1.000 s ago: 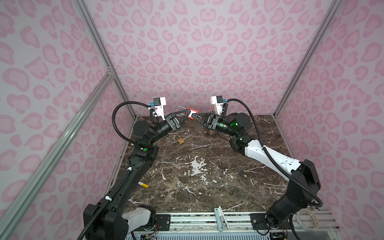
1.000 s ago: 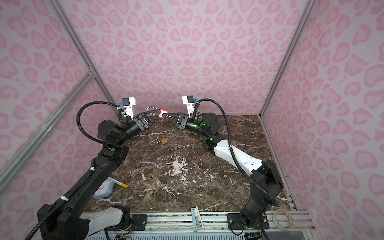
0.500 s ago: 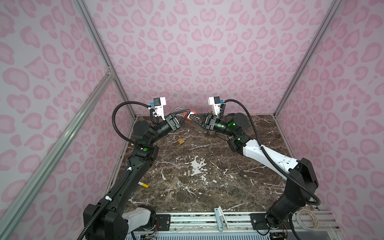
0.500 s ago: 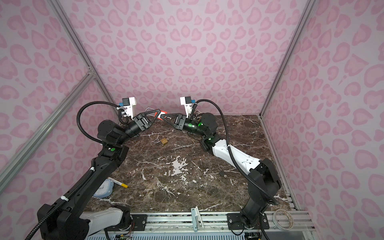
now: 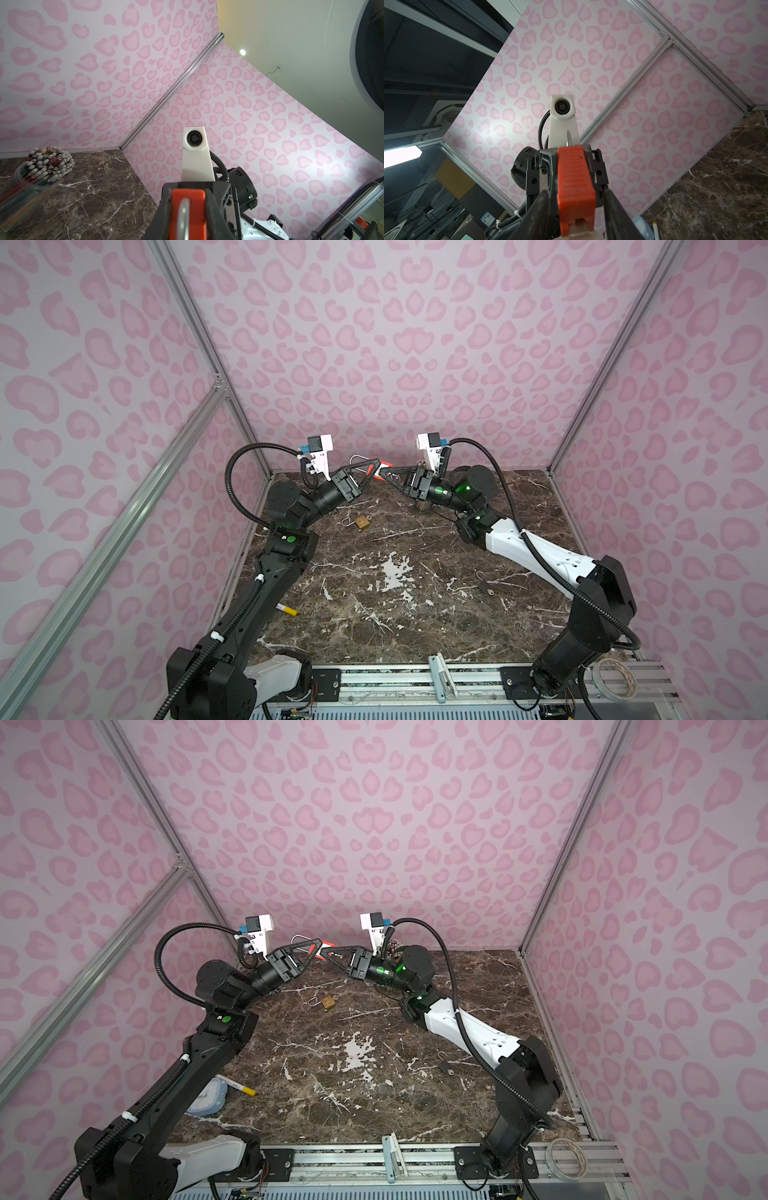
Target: Lock with the key
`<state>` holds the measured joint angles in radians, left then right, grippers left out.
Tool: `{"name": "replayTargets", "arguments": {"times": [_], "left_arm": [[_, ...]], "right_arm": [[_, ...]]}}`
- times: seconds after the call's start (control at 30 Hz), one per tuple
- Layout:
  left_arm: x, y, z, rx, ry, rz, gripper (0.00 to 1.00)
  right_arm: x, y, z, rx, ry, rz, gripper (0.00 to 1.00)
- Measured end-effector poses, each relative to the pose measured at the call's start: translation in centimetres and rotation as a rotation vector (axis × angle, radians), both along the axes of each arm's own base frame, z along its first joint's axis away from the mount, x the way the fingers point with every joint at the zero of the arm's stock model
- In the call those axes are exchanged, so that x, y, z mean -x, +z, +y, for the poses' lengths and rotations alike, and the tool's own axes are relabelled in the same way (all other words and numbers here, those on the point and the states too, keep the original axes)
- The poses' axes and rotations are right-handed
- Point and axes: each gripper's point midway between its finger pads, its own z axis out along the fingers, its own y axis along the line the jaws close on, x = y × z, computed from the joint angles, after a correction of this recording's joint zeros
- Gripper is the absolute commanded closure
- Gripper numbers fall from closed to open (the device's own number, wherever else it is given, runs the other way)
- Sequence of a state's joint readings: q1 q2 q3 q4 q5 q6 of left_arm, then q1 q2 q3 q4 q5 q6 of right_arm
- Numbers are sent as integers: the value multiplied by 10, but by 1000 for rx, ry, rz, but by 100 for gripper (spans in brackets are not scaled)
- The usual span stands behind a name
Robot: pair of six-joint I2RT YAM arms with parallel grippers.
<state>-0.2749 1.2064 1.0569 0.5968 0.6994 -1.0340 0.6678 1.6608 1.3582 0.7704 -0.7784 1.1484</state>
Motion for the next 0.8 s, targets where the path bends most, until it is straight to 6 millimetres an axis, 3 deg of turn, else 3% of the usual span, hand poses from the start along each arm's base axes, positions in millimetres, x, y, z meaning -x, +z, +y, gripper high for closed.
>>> {"name": "replayTargets", "arguments": {"times": [0.13,0.37,0.8], "left_arm": [[0,0,0,-3,3,-7,87],[0,0,0,-3,3,-7,87],[1,2,1,-2,3,-10,87]], "right_arm": [[-5,-2,-14,3,-29,4,39],[-9,-4,-30,10,-68,6,38],[-19,-20,-27,49,-84,56,44]]}}
